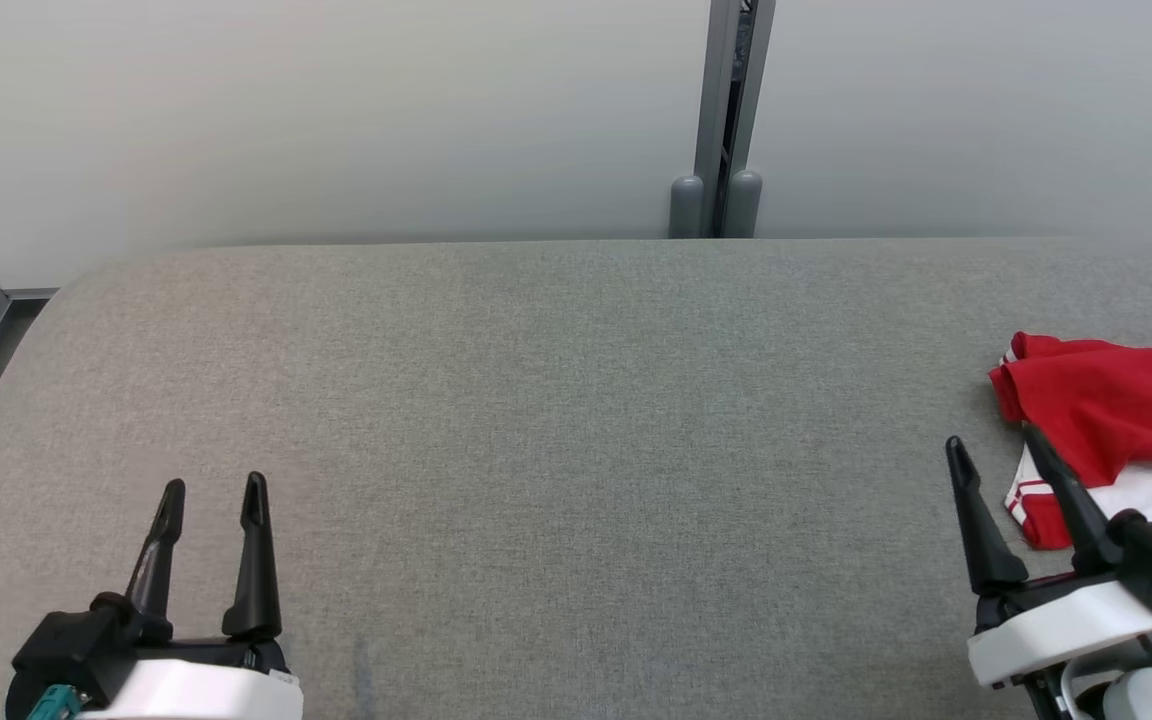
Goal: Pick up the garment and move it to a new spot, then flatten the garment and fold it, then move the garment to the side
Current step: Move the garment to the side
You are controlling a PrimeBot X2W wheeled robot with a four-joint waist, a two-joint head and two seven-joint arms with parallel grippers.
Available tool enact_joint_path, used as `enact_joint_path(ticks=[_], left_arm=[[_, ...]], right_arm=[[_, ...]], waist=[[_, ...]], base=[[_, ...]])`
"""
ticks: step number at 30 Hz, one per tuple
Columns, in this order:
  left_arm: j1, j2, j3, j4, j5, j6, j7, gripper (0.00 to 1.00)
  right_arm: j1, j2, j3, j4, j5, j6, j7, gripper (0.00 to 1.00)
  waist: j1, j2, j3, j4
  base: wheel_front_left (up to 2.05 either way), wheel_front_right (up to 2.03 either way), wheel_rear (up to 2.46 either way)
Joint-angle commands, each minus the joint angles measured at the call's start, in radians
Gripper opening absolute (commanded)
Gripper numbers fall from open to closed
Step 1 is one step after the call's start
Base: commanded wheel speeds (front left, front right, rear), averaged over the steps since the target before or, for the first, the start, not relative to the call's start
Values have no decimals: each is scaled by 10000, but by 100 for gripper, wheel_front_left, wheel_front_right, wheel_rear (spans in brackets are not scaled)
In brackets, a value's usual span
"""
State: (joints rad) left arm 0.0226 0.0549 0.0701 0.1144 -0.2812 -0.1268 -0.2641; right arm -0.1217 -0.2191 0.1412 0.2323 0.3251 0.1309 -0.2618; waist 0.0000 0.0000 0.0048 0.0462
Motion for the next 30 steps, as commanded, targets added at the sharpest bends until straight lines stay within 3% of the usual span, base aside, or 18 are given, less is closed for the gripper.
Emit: enact_joint_path(ticks=[1,30], left_arm=[[88,16,-43,67,89,-41,4,100],[-203,-16,-245,561,233,-45,4,100]], right_arm=[[154,17,24,-104,-74,-1,-37,100],[620,421,-15,-682,-166,-1,-37,100]], waist=[[0,0,-29,-32],[0,0,-90,-310]], base=[[0,0,0],[0,0,0]])
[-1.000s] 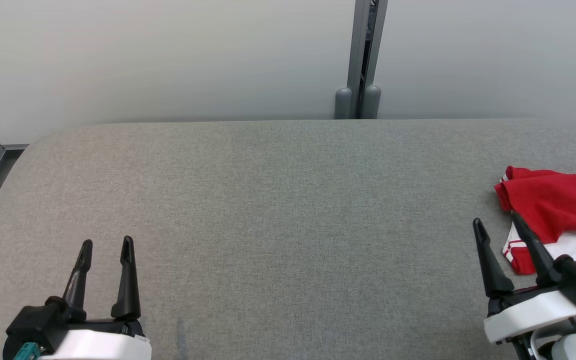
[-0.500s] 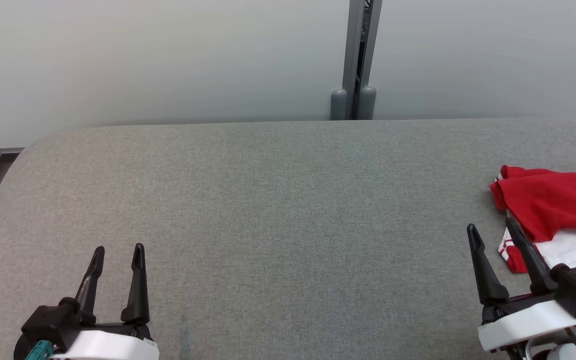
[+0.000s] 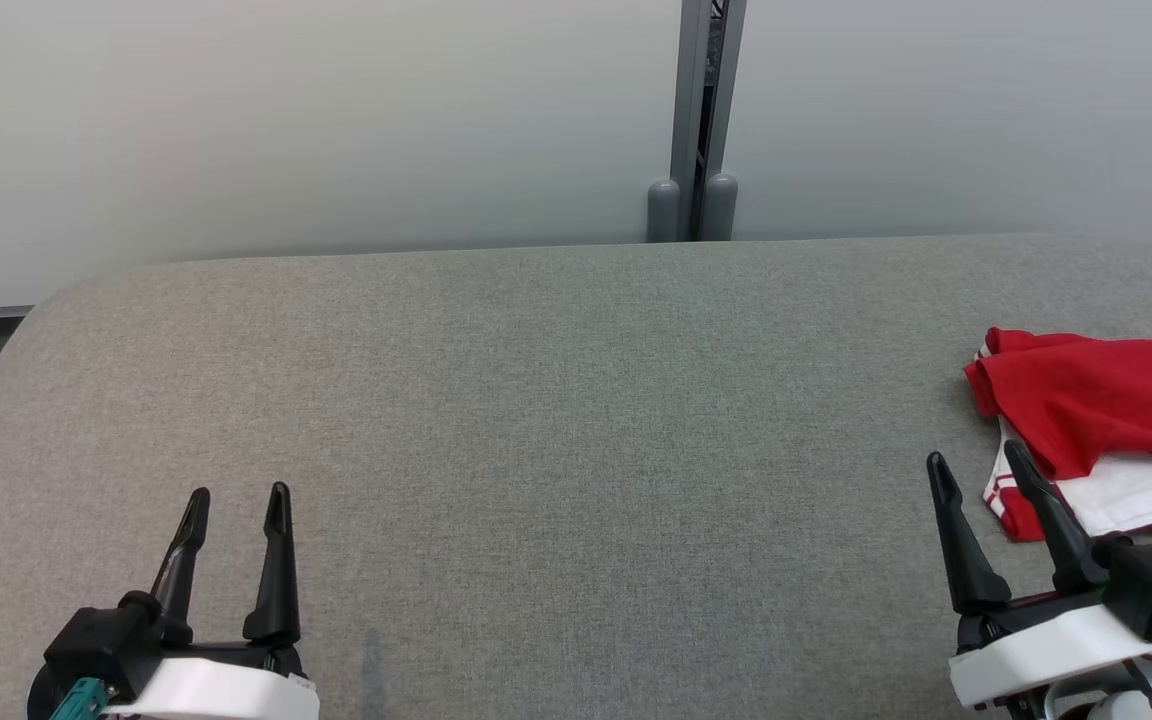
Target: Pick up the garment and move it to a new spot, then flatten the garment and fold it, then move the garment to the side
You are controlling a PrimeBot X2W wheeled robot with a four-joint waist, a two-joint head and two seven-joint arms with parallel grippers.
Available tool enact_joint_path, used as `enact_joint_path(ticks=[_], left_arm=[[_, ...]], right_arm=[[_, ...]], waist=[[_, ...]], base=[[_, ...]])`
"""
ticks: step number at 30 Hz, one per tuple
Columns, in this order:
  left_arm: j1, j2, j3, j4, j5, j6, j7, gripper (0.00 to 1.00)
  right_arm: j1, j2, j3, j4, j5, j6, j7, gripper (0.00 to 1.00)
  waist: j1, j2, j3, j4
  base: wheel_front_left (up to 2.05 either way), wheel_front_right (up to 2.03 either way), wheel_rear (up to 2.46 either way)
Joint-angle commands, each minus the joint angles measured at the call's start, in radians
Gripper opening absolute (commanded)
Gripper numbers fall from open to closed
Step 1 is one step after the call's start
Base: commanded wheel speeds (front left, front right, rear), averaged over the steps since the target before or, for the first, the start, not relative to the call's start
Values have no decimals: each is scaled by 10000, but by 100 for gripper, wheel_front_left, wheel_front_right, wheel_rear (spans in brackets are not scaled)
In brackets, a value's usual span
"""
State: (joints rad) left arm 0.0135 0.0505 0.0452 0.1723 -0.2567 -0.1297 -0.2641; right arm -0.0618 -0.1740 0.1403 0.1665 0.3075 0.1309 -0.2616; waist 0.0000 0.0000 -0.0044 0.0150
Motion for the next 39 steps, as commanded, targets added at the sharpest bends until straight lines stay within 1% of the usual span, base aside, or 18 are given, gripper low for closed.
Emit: enact_joint_path(ticks=[1,14,15,18,28,39], left_arm=[[-117,28,-3,-8,-16,-16,4,100],[-97,23,-32,242,-88,-17,2,100],[0,-11,-35,283,-79,0,0,0],[163,-84,-41,528,-148,0,34,0],[-49,-69,73,554,-1977,-1,556,0],[-247,-53,168,566,-3759,-3,1046,0]], right_arm=[[15,-32,3,-21,20,-1,-39,100],[-14,-27,138,98,108,-1,-40,100],[7,13,147,103,59,0,0,0],[168,132,195,288,128,0,23,0],[77,216,-101,338,1972,0,468,0],[-31,312,-403,405,3741,0,913,0]], waist=[[0,0,0,-1],[0,0,-35,-18],[0,0,-36,-19],[0,0,-36,-22],[0,0,-27,-32],[0,0,-17,-44]], base=[[0,0,0],[0,0,0],[0,0,0],[0,0,0],[0,0,0],[0,0,0]])
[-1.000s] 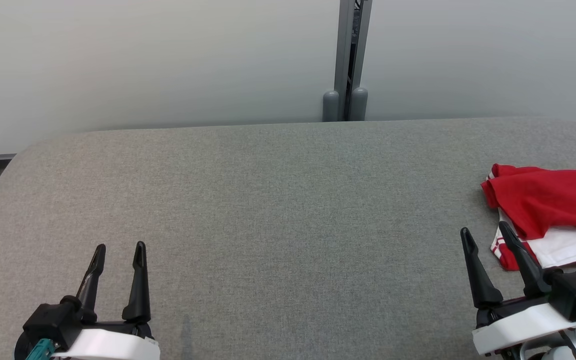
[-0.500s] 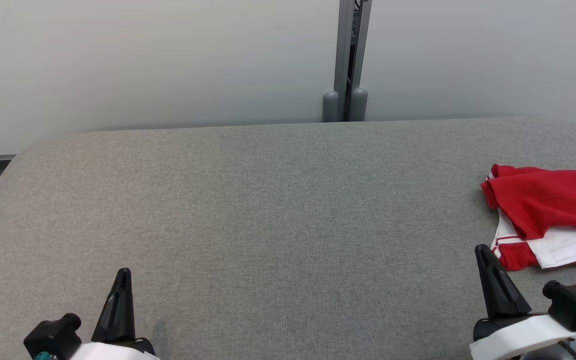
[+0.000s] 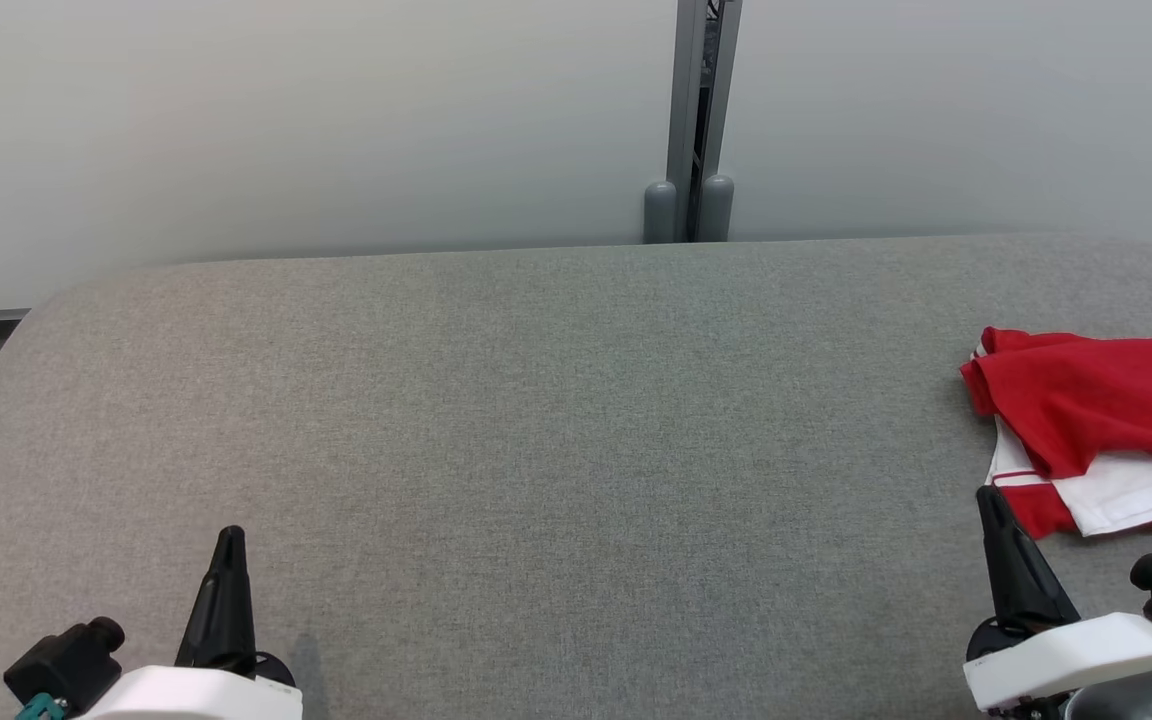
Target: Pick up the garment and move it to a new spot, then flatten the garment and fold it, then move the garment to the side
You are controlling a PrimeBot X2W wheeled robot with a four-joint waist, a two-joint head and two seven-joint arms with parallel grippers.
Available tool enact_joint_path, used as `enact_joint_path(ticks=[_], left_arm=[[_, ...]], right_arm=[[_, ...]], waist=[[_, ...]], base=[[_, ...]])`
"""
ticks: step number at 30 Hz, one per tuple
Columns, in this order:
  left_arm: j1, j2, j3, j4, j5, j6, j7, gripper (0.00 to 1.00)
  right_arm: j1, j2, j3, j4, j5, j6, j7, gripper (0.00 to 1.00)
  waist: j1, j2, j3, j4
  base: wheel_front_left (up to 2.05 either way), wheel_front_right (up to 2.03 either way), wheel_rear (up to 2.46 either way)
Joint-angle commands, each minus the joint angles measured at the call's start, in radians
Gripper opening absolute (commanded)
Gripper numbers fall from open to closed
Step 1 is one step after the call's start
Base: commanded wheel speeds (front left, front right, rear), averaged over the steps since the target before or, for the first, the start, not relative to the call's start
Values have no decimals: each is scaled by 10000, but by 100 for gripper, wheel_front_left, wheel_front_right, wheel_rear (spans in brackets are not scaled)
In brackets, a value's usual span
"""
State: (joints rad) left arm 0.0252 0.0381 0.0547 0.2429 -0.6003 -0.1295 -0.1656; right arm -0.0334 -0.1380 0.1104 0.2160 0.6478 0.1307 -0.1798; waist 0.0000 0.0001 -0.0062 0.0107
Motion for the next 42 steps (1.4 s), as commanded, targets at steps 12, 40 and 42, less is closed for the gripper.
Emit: enact_joint_path(ticks=[12,40,42], left_arm=[[-544,85,158,-121,-1888,-7,501,0],[-910,113,350,-71,-5236,-11,1443,0],[-928,115,361,-68,-5440,-11,1501,0]], right_arm=[[-389,50,-385,-38,1874,2,500,0],[-551,300,-1045,75,5140,1,1415,0],[-560,318,-1087,84,5330,1,1474,0]], waist=[[0,-1,11,-12],[0,-1,36,-42],[0,-1,38,-44]], base=[[0,0,0],[0,0,0],[0,0,0]])
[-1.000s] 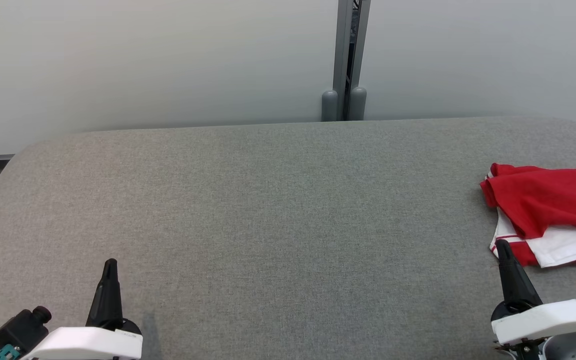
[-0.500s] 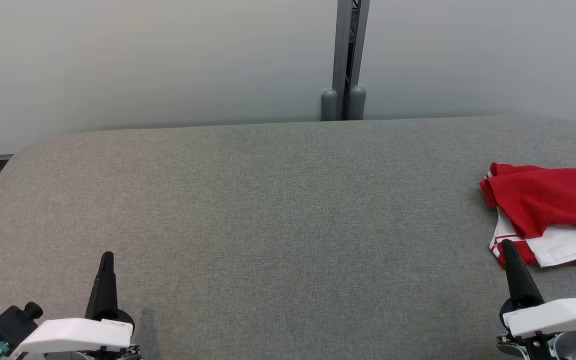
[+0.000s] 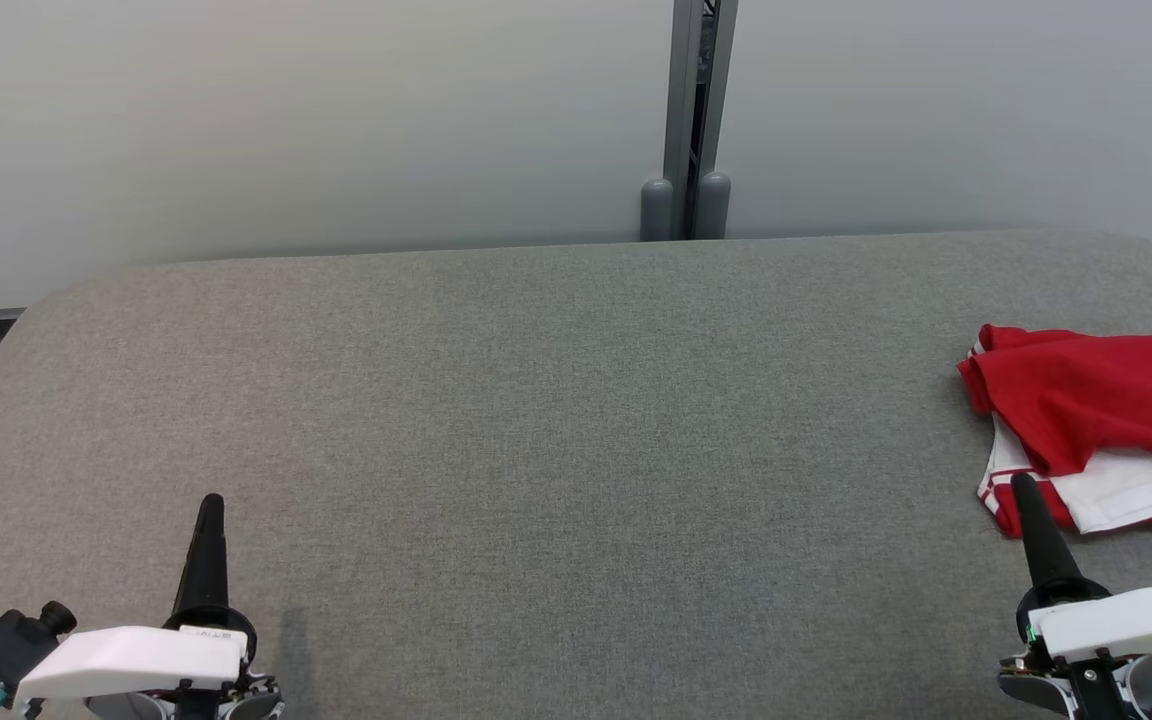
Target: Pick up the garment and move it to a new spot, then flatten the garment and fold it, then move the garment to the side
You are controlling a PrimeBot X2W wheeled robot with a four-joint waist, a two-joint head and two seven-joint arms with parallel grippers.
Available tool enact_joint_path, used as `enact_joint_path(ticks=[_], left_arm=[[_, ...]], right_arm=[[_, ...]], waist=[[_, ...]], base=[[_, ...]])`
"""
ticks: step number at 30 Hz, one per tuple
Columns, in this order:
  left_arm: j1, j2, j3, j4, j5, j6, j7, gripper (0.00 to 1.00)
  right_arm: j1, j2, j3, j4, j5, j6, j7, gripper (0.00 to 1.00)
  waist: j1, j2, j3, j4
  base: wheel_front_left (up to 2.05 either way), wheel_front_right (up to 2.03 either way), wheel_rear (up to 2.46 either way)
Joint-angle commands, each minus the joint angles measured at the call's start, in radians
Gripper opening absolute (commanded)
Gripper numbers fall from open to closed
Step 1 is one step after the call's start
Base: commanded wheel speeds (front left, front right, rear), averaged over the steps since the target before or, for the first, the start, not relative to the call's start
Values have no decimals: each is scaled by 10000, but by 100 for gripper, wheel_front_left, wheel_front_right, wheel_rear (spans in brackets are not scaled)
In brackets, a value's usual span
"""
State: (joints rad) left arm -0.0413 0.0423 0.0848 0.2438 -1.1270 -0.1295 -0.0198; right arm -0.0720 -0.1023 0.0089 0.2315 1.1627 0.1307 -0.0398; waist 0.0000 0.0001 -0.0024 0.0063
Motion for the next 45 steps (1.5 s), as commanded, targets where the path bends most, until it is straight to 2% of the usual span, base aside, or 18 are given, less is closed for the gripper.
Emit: enact_joint_path(ticks=[1,45], left_arm=[[-271,74,67,-76,-275,-12,73,0],[-645,100,257,-9,-3776,-18,1051,0]], right_arm=[[-181,-30,-95,-68,272,1,106,0],[-352,293,-861,80,3621,2,1135,0]], waist=[[0,-1,1,-1],[0,-1,39,-45]], base=[[0,0,0],[0,0,0]])
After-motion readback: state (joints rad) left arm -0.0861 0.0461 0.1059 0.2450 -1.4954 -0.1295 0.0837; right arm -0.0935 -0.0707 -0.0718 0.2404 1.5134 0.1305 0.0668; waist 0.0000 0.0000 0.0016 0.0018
